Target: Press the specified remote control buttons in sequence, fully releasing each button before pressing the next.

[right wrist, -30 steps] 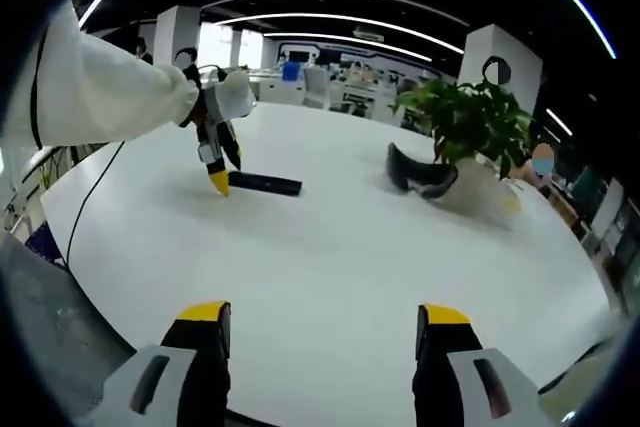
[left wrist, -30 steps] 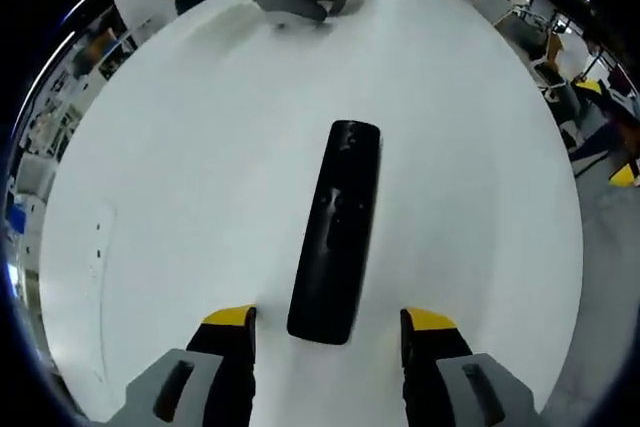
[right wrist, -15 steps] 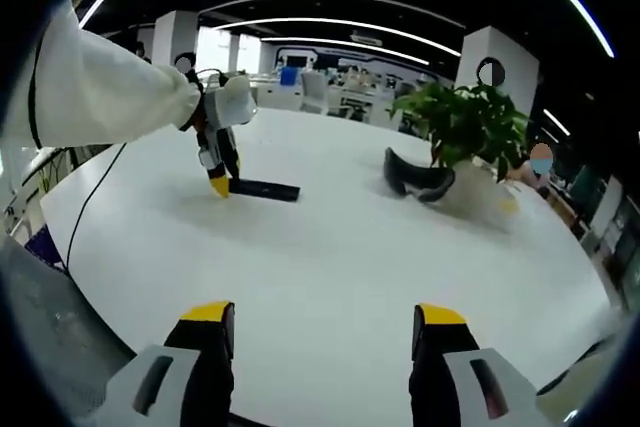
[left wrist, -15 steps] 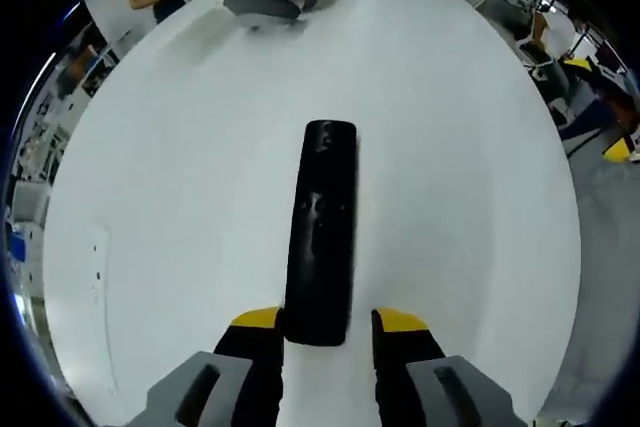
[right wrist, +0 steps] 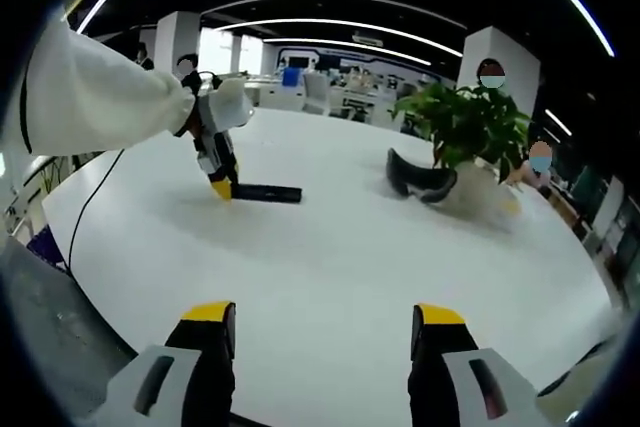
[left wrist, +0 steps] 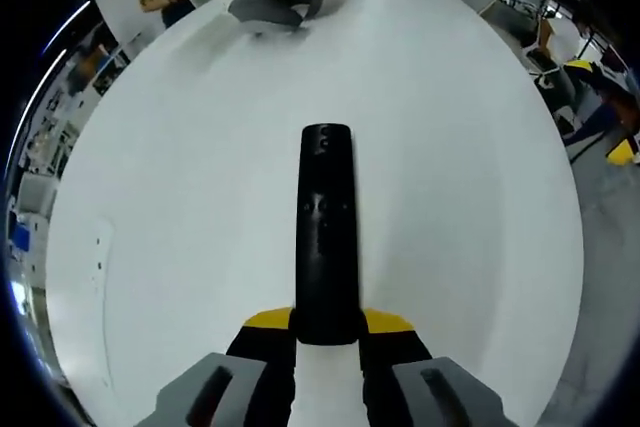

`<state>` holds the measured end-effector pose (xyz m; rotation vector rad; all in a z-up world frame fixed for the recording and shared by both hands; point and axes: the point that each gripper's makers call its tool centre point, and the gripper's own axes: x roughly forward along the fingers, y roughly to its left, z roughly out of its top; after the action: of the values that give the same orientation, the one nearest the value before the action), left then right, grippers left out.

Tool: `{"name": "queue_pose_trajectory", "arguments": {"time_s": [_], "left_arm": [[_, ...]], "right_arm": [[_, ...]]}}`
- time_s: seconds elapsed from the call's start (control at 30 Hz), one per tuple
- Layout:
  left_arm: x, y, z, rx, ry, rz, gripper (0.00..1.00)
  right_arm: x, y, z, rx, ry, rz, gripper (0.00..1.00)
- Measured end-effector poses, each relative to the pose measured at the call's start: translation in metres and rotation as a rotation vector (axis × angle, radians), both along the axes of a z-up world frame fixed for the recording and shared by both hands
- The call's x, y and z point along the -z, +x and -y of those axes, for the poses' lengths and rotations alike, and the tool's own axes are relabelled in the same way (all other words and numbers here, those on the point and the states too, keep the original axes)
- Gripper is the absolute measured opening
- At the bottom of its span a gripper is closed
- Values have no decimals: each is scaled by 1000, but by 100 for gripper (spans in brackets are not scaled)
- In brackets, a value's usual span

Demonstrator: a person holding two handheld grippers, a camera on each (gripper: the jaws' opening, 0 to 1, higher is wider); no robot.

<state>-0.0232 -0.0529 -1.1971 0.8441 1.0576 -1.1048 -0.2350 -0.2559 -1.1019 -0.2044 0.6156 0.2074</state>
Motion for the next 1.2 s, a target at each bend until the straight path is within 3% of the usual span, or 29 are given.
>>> {"name": "queue_pose_trajectory", "arguments": {"time_s": [0.3,0.5,1.2], "left_arm": [[0,-19,2,8,13,-6,23],[0,-39,2,9,18,-7,23],[1,-82,3,0,56,-19,23]], "right_arm": [[2,0,0,-6,-6,-13,69],[-4,0,-5,-20,21,11,70],[-10,0,-8,-37,34,37,66]]}}
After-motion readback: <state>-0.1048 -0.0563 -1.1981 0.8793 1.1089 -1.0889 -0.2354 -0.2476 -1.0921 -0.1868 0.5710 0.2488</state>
